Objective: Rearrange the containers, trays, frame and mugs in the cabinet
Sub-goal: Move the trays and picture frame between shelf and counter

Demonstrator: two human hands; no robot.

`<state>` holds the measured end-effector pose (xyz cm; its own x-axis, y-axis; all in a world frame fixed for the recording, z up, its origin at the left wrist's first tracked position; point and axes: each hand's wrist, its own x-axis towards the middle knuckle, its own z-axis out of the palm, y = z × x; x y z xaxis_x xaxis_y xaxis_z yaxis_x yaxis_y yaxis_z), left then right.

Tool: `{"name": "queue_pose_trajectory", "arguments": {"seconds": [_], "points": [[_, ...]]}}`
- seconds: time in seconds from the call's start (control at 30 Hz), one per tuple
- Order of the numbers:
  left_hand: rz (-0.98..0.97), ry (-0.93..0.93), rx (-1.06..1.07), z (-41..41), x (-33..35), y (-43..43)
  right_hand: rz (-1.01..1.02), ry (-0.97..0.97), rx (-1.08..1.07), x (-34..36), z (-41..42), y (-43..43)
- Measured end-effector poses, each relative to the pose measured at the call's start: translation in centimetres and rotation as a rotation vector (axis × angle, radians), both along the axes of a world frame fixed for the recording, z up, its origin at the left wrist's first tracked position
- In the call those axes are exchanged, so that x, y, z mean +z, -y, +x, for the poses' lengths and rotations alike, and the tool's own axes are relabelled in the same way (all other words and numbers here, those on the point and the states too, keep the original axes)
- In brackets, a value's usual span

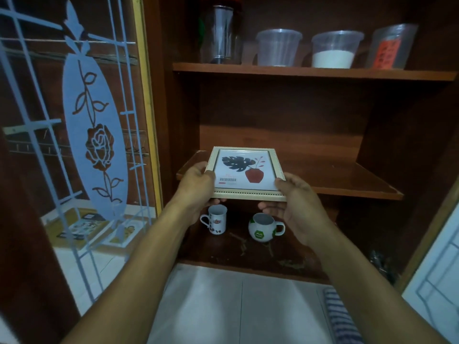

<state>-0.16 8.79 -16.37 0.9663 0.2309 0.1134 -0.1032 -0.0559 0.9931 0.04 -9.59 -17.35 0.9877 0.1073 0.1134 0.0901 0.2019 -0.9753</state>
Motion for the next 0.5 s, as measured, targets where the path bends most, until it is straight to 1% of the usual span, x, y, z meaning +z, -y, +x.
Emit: {"name": "queue_pose_trajectory", "arguments": {"seconds": [0.27,0.4,0.5], "points": [[-0.006,-0.006,0.021,-4.0,-1.6,0.8,-0.106,-0.041,-0.027,-1.2,-3.5,0.4],[0.002,-0.013,0.015,-5.5,-2.2,0.6,-0.135,-0.049,-0.092,-2.0,-5.3,0.0],[0.041,-0.009,0.007,-6.4,-2.6,0.3,-0.126,-0.019,-0.137,-2.4,-6.7,-0.4]]}}
